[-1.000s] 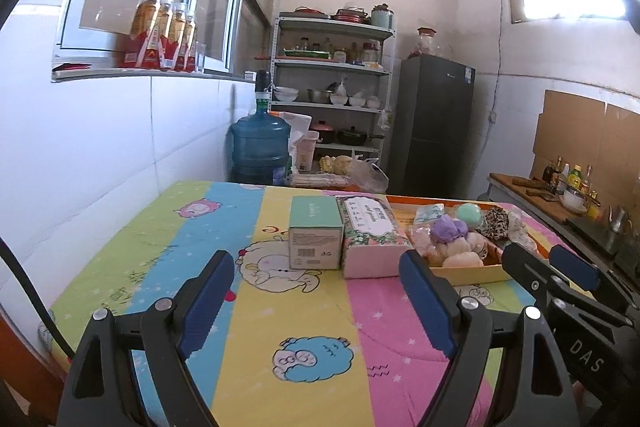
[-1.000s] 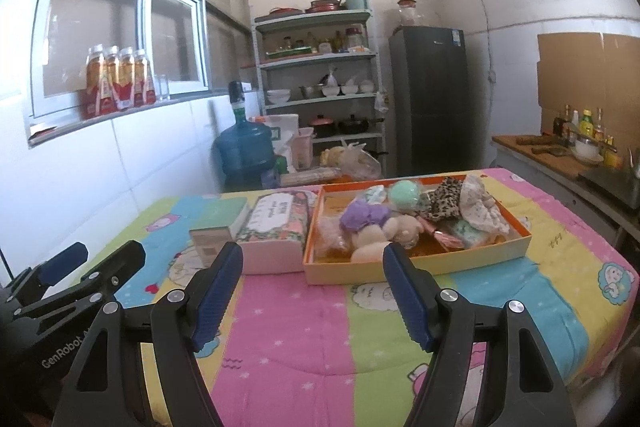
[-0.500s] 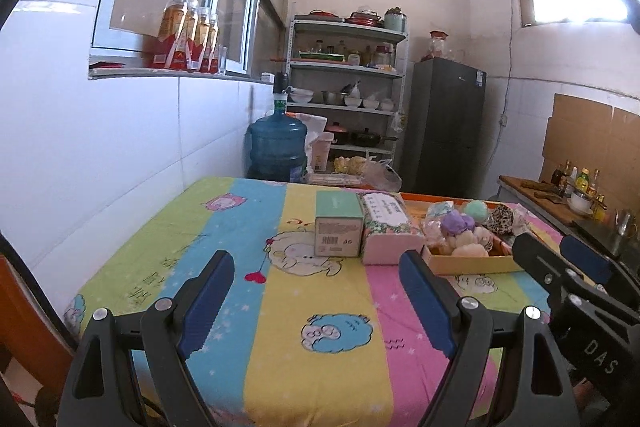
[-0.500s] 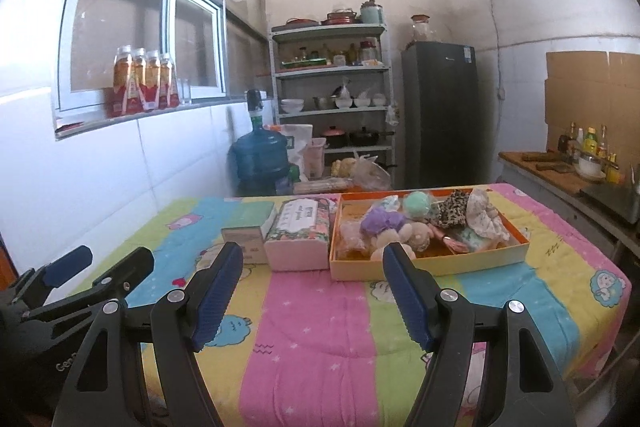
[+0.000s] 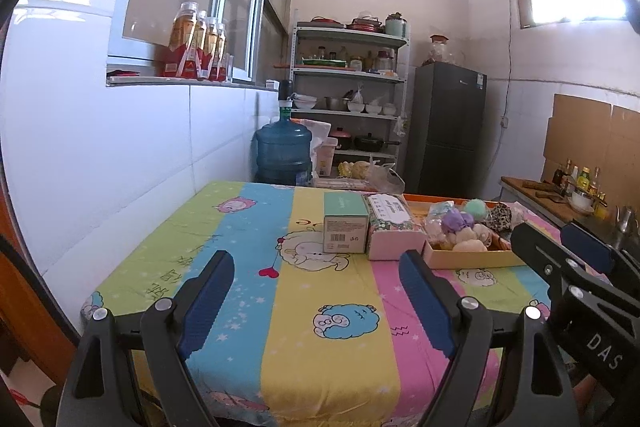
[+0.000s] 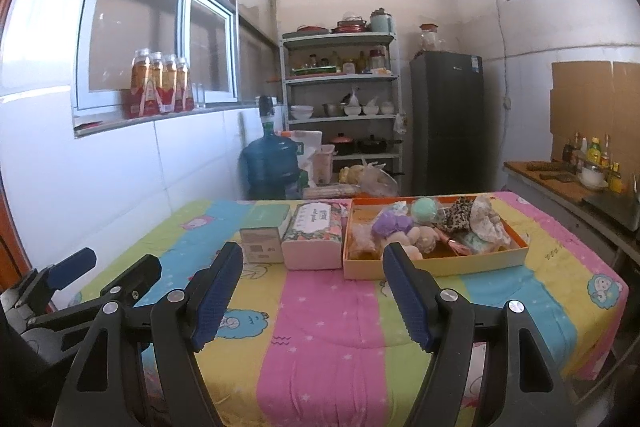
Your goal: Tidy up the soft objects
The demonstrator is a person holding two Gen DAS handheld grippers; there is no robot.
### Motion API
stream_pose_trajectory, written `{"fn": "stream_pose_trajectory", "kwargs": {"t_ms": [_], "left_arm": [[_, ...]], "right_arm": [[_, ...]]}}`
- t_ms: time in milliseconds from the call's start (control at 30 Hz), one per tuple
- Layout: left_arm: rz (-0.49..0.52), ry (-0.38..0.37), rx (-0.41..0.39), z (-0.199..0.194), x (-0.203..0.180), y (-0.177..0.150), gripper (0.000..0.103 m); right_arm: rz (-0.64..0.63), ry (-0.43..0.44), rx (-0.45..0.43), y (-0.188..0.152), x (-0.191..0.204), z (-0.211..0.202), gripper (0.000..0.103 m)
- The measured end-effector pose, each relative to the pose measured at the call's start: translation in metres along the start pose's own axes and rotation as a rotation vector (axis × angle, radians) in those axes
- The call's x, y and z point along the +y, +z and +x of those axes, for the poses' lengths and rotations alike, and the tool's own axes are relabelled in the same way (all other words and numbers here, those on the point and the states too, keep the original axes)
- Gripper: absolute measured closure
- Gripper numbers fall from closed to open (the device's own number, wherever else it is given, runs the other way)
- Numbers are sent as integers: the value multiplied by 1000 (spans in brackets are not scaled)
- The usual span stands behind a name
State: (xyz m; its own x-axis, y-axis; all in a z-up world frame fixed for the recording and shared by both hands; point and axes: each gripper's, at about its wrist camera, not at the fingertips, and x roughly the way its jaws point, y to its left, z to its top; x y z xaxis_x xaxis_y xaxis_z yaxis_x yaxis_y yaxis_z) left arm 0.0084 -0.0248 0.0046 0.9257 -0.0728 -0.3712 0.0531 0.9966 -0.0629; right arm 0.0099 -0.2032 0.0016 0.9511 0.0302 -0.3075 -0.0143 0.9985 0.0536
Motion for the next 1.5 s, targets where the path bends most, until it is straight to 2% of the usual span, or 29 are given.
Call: {"fn": "stream_pose_trajectory", "kwargs": {"t_ms": [833,1500], "left_arm": [[-3,53,-21,-12,7,1,18],[21,74,-24,-14,-2,0,18]], "right_arm": [[-32,-60,-24,-3,8,-9,29],[-22,-39,3,-11,1,-4,29]]}}
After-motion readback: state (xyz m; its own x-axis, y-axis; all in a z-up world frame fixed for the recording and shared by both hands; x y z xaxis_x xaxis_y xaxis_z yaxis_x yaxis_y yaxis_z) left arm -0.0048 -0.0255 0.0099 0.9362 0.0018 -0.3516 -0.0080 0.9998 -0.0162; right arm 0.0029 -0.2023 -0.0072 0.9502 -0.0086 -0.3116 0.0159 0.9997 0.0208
